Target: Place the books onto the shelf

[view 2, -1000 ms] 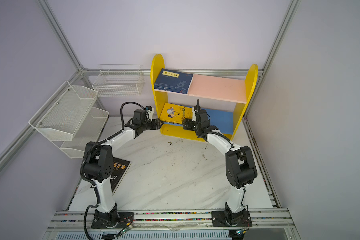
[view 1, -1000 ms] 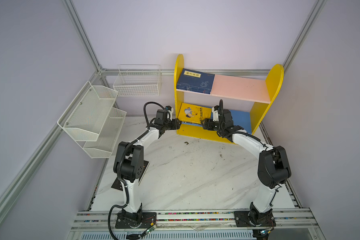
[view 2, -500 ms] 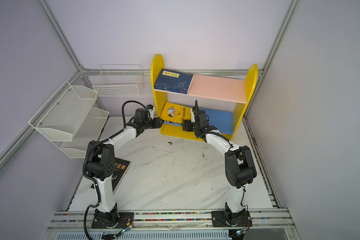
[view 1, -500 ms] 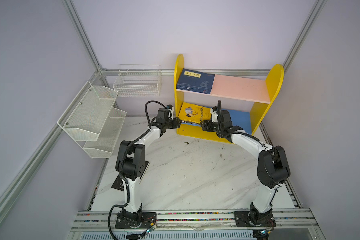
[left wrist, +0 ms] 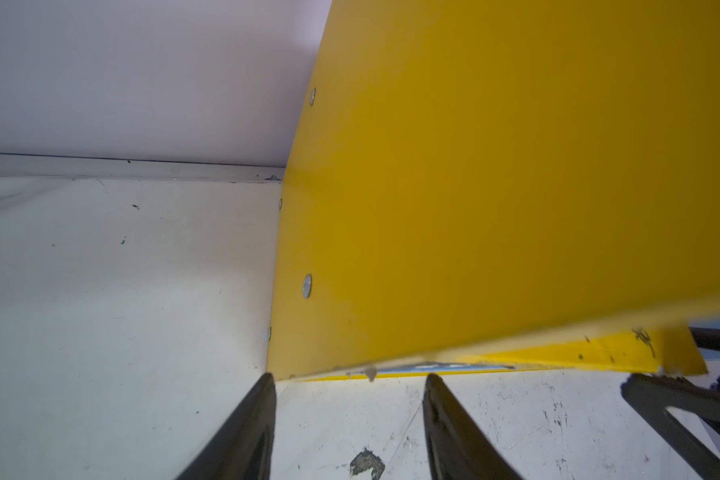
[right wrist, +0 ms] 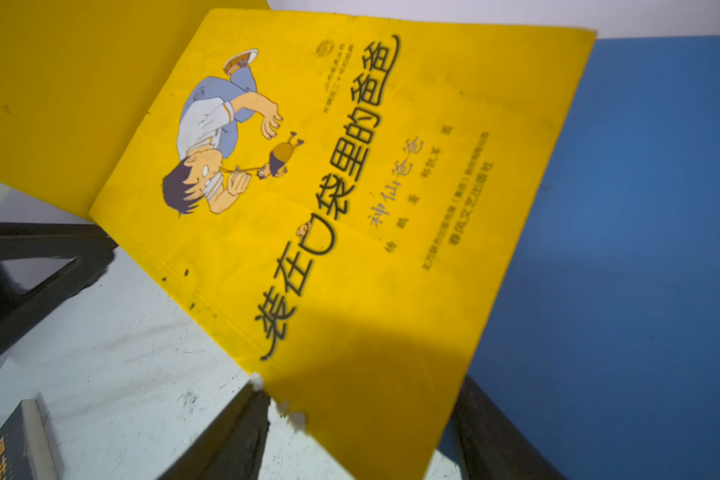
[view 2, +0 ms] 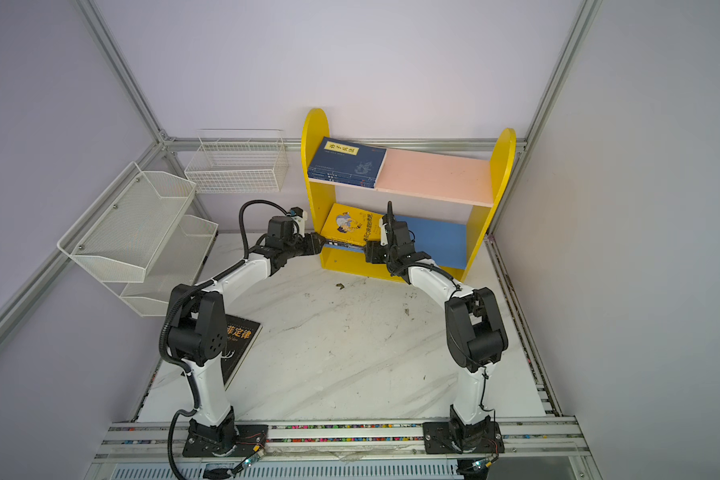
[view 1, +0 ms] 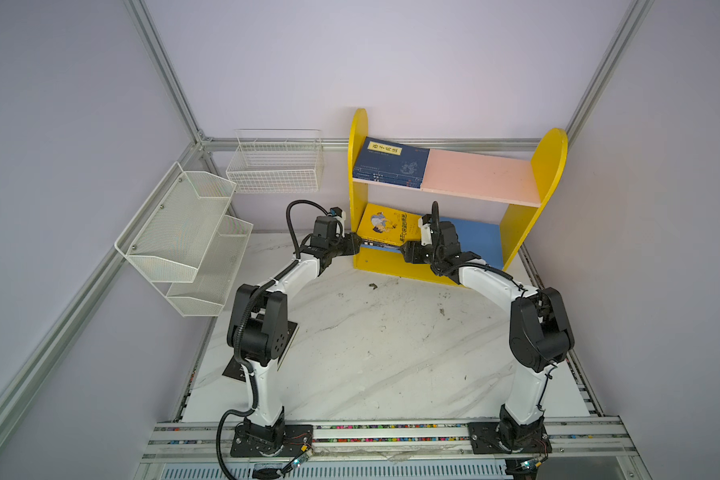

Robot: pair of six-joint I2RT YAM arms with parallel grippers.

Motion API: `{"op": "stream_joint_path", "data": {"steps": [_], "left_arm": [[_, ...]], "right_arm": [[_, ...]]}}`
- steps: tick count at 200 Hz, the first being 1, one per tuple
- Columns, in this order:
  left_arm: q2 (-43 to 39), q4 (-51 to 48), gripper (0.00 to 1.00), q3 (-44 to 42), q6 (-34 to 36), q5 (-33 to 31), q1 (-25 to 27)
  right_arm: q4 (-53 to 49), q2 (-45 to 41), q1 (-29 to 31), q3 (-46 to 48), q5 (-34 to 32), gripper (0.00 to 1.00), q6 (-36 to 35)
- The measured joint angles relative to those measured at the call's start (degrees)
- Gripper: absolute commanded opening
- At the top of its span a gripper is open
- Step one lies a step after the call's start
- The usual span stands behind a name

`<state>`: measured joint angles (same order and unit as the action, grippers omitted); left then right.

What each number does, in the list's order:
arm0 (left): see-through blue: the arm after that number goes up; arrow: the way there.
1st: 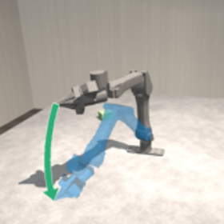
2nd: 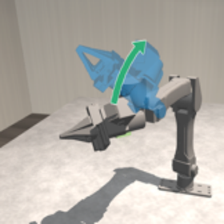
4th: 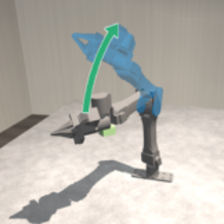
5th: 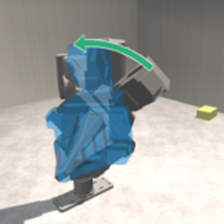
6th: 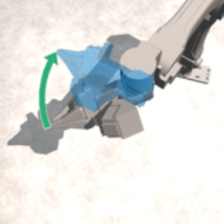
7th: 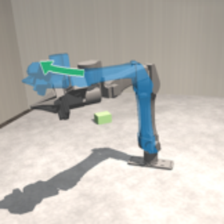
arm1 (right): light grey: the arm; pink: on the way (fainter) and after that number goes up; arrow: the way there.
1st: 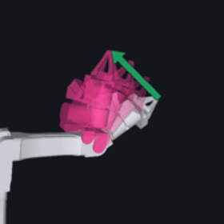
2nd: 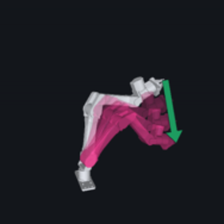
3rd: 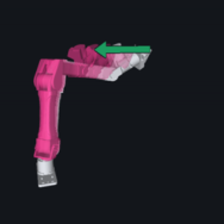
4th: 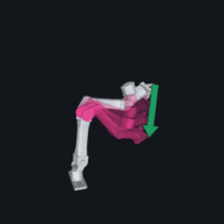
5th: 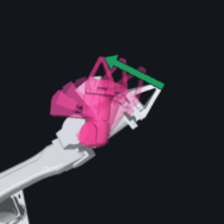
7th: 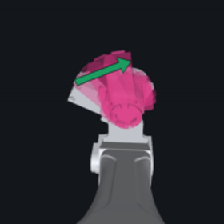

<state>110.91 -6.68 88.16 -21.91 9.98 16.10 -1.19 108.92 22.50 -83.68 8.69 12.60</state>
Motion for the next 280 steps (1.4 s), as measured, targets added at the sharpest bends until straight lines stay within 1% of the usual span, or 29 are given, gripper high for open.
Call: {"op": "stream_joint_path", "data": {"steps": [17, 29, 48, 63, 91, 104, 111, 118, 130, 148, 155, 170, 185, 192, 218, 248, 280], "left_arm": [[-2.97, 0.42, 0.56, -2.43, -0.15, -0.79, 0.00], [-4.90, 1.18, 0.56, -4.22, -0.61, -1.20, -0.11], [-7.58, 2.21, 0.57, -7.50, -1.60, -1.68, -0.39], [-9.27, 2.36, 0.59, -9.97, -2.14, -2.32, -0.81], [-11.32, 0.31, 0.63, -12.70, -3.15, -4.50, -2.01], [-12.52, -2.40, 0.66, -13.66, -4.13, -7.10, -2.78], [-13.53, -4.79, 0.68, -14.29, -5.25, -9.53, -3.21], [-14.75, -7.56, 0.71, -15.08, -6.49, -12.61, -3.69], [-16.96, -12.11, 0.80, -16.76, -9.03, -17.75, -4.57], [-20.57, -18.25, 0.86, -20.31, -13.05, -24.81, -6.34], [-21.79, -19.71, 0.89, -22.08, -14.91, -26.62, -7.17], [-23.58, -22.16, 0.91, -26.14, -19.06, -29.18, -9.38], [-23.12, -24.59, 0.98, -28.87, -22.71, -31.21, -11.76], [-22.45, -25.79, 1.00, -29.40, -24.24, -32.46, -12.55], [-20.13, -27.12, 1.00, -29.88, -27.96, -36.96, -13.29], [-20.04, -25.38, 0.99, -32.50, -31.63, -41.33, -13.46], [-20.04, -23.74, 1.00, -37.20, -35.19, -42.69, -15.15]], "right_arm": [[0.02, 0.66, 0.00, -0.76, -0.50, 0.64, 0.26], [0.07, 0.81, 0.00, -0.94, -0.70, 0.65, 0.22], [0.02, 0.81, 0.00, -0.94, -0.83, 0.69, -0.07], [0.00, 0.81, 0.00, -0.94, -0.79, 0.72, -0.55], [-0.17, 0.42, 0.02, -0.61, -0.66, 0.76, -1.11], [-0.37, -0.96, 0.26, 0.85, -0.59, 0.77, -1.09], [-0.55, -2.03, 0.39, 2.05, -0.61, 0.77, -0.90], [-0.79, -3.30, 0.61, 3.37, -0.61, 0.78, -0.44], [-0.76, -5.57, 1.25, 5.92, -0.50, 0.78, 1.01], [-0.09, -8.87, 2.80, 9.97, -0.04, 0.79, 4.09], [0.57, -9.94, 3.54, 11.58, 0.11, 0.79, 5.55], [2.27, -11.52, 4.94, 14.64, 0.17, 0.79, 8.46], [3.58, -12.09, 6.10, 16.81, 0.15, 0.79, 10.75], [4.00, -12.09, 6.54, 17.51, 0.26, 0.79, 11.58], [4.42, -12.09, 7.72, 18.84, 0.04, 0.79, 12.90], [5.29, -12.66, 8.68, 20.26, -0.79, 0.79, 13.81], [6.05, -13.31, 9.97, 21.46, -1.03, 0.79, 14.53]]}}
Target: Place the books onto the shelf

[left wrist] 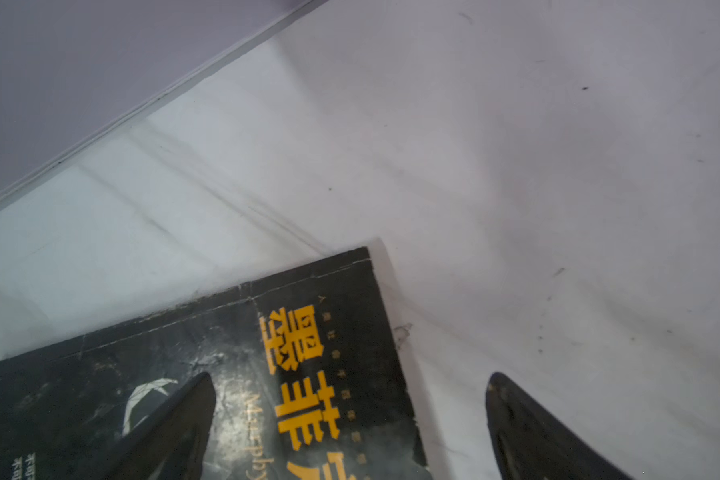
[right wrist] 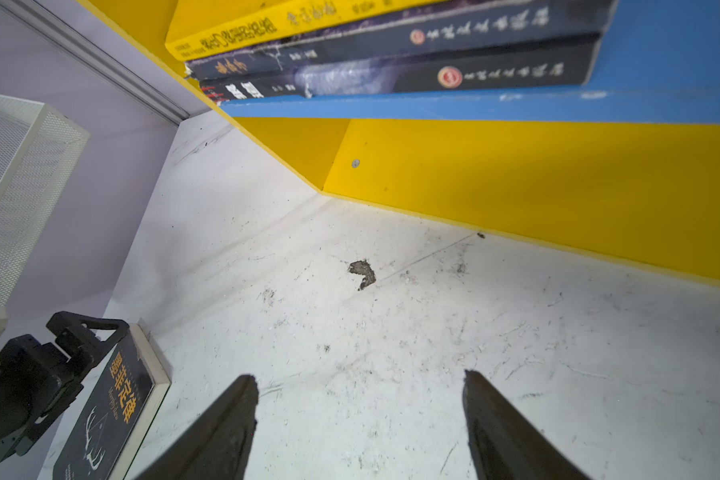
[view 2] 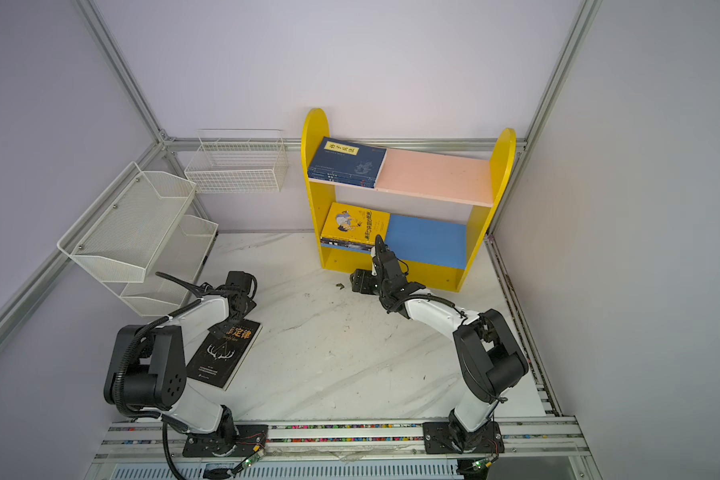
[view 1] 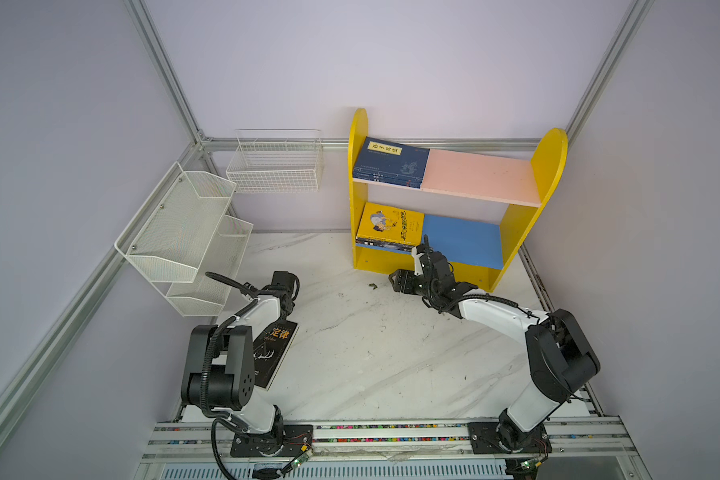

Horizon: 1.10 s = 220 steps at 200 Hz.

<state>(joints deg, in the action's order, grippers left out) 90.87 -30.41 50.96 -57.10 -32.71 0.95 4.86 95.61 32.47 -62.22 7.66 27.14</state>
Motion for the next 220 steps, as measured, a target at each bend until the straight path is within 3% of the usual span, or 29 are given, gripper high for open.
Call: {"op": "stream_joint_path", "data": {"steps": [33, 76, 130, 157, 198, 220], "left_arm": [[0.28, 0.39, 1.00, -2.45, -2.03, 1.40, -2.80], [1.92, -0.17, 1.00, -2.43, -3.87, 3.26, -1.77], [-0.46, -3.02, 0.93, -2.82, 0.92, 10.12, -0.92], [-1.90, -2.82, 0.94, -4.26, 1.70, 11.06, 1.60], [-11.54, -4.98, 1.00, -6.51, 0.42, 14.84, 7.78], [-20.85, -7.87, 1.00, -6.60, -0.87, 11.76, 7.45]], "right_arm": [[0.09, 0.00, 1.70, -0.02, -0.02, 0.79, 0.26], [0.11, 0.90, 3.04, -0.90, 0.04, 0.78, 0.22], [0.48, 5.07, 4.28, -4.37, 0.79, 0.77, -0.52], [0.48, 8.66, 5.57, -7.74, 2.21, 0.77, -1.11], [0.42, 15.87, 8.59, -14.64, 5.07, 0.76, -2.97], [-0.22, 21.46, 10.84, -20.15, 7.61, 0.76, -4.13]]}}
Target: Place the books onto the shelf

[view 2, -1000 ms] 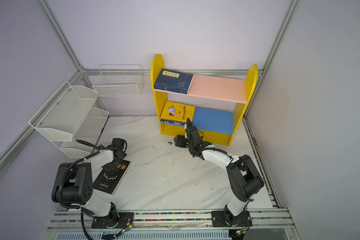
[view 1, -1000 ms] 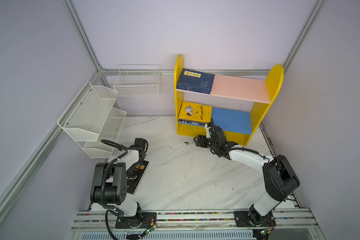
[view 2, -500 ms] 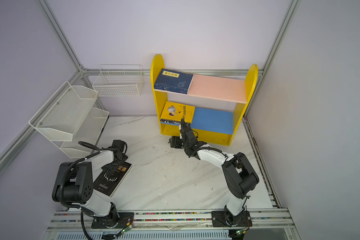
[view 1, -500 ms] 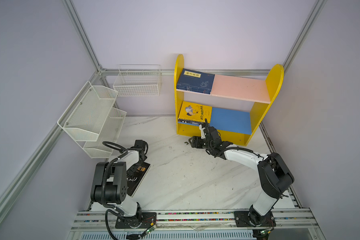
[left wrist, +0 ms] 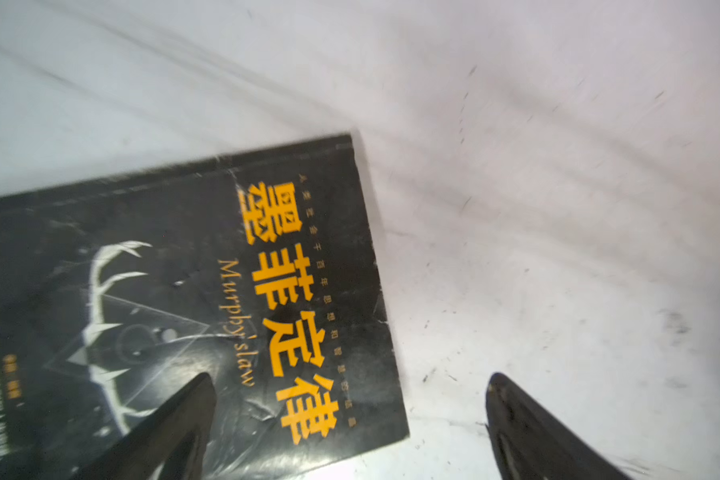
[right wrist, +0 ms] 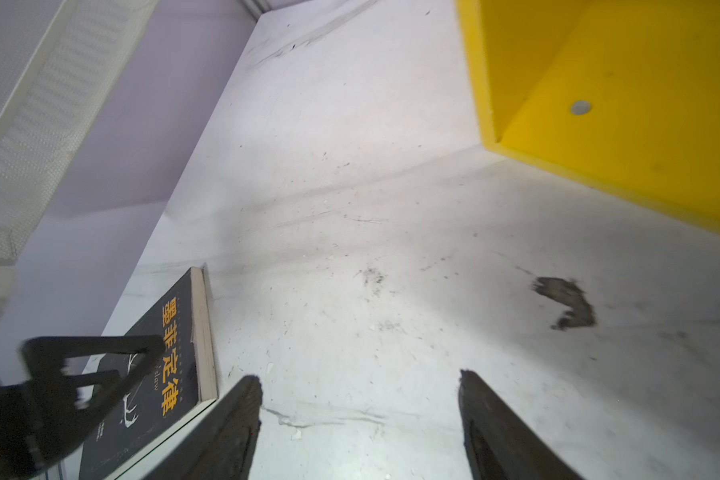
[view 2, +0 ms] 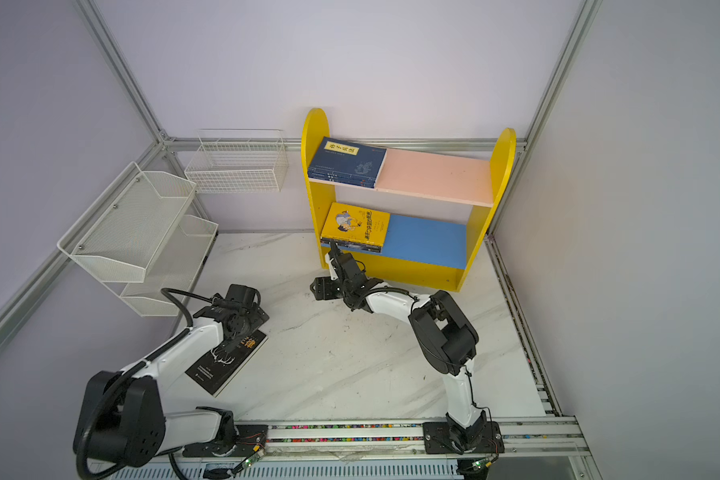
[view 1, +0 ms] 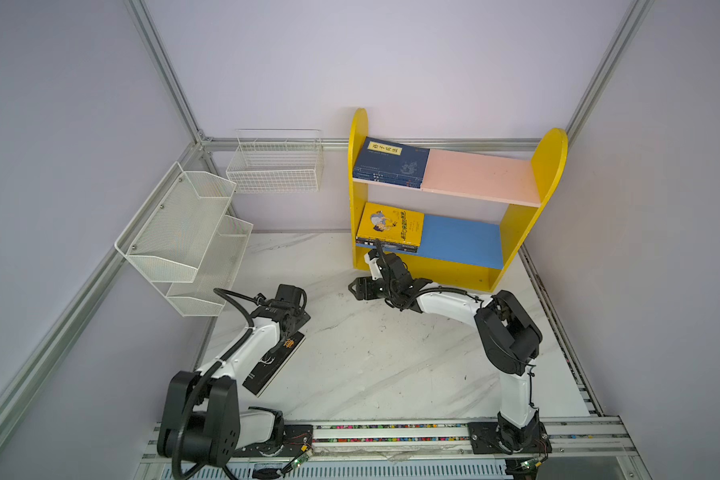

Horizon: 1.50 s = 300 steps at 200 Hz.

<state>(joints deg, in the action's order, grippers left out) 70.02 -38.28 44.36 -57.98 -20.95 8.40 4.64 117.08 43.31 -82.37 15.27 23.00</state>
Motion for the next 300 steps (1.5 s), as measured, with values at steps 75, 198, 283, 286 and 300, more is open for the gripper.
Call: {"op": "stream_joint_path", "data": {"steps": [75, 198, 283, 286, 300], "left_arm": [[-12.90, -11.02, 1.00, -8.87, -10.71, -6.43, -10.03], [-19.52, -6.62, 0.98, -22.14, -18.38, -0.20, -22.67], [-14.01, 5.07, 0.92, -21.59, -7.02, 7.10, -12.87], [-13.53, 5.44, 0.92, -21.33, -6.84, 7.13, -11.67], [-9.64, 7.48, 0.92, -19.37, -6.56, 8.02, -5.22]], "right_arm": [[-2.43, 16.22, 7.15, -19.10, 8.76, 0.73, -3.45], [-13.07, 32.63, 15.17, -40.96, 18.12, 0.67, -10.62], [-14.43, 25.64, 14.62, -30.84, 8.50, 0.54, -14.58], [-14.56, 24.85, 14.27, -29.66, 8.11, 0.54, -14.58], [-14.64, 21.00, 12.15, -24.04, 6.21, 0.54, -14.53]]}}
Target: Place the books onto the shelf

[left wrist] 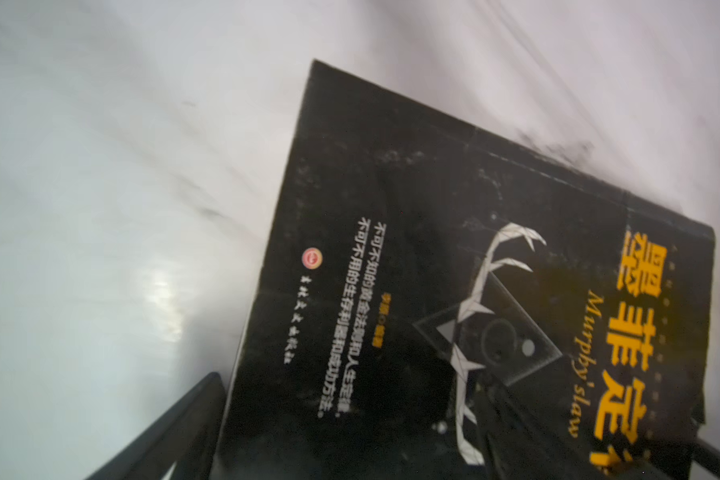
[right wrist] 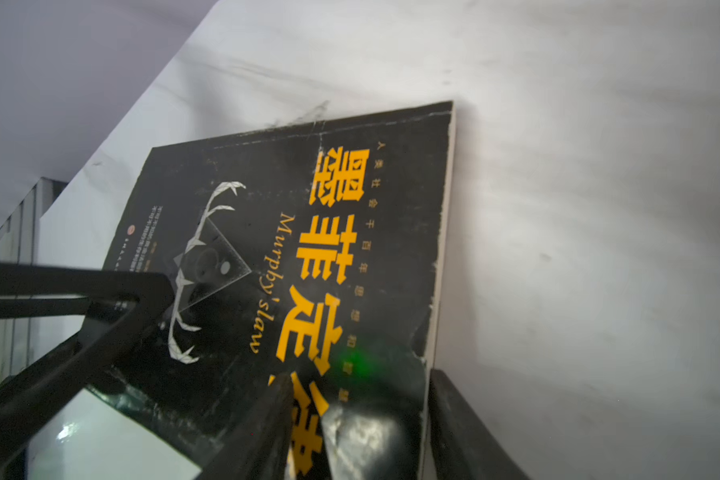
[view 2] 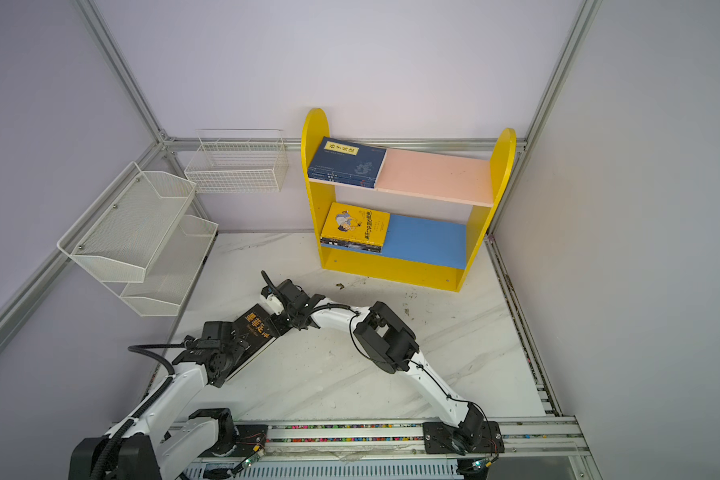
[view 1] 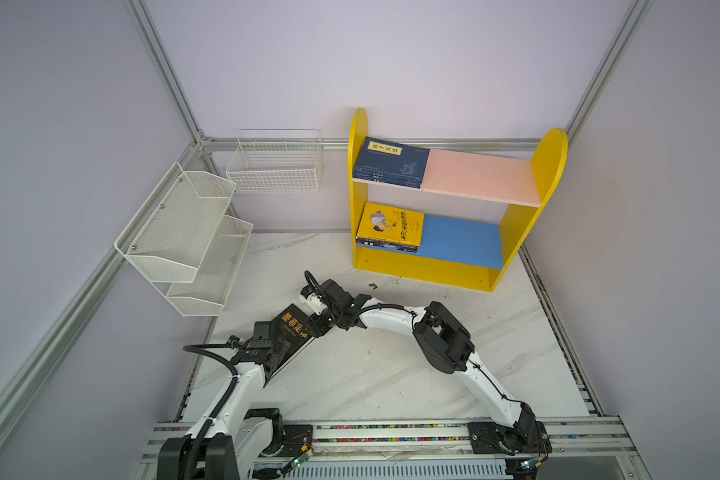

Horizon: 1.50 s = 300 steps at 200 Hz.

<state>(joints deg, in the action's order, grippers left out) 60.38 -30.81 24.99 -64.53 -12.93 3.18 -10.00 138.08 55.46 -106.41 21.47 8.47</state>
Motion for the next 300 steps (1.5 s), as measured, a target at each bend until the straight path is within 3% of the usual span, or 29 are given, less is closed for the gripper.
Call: {"op": "stream_joint_path", "data": {"steps": [16, 42, 56, 91, 141, 192, 250, 300], "left_arm": [[7.52, 1.95, 0.93, 5.14, 1.31, 3.85, 6.08], [21.86, 3.39, 0.93, 17.51, 4.96, 13.18, 11.72], [28.41, 3.82, 0.94, 24.04, 7.30, 18.62, 14.43], [32.24, -1.18, 1.00, 32.94, 12.13, 23.69, 18.91], [30.38, -6.38, 1.00, 41.31, 21.64, 19.06, 14.38], [42.45, 2.38, 0.98, 50.49, 28.52, 21.16, 7.74], [51.84, 8.90, 0.97, 52.09, 29.29, 28.02, 7.48], [51.91, 11.08, 0.97, 51.89, 28.87, 31.17, 9.40]], "right_arm": [[-0.24, -4.76, -3.23, 6.67, -2.03, 0.54, 0.22], [-1.68, -13.11, -9.66, 17.94, -6.32, 0.55, 0.52], [-3.04, -16.98, -13.25, 22.45, -8.87, 0.62, 1.31], [-5.09, -24.48, -18.73, 28.41, -12.92, 0.71, 4.09], [-5.97, -33.29, -18.34, 32.02, -14.75, 0.77, 12.98], [-5.14, -35.06, -18.34, 35.63, -14.78, 0.77, 27.50], [2.23, -34.99, -18.75, 44.50, -11.72, 0.77, 41.09], [6.27, -32.17, -18.82, 43.10, -11.06, 0.78, 44.00]]}}
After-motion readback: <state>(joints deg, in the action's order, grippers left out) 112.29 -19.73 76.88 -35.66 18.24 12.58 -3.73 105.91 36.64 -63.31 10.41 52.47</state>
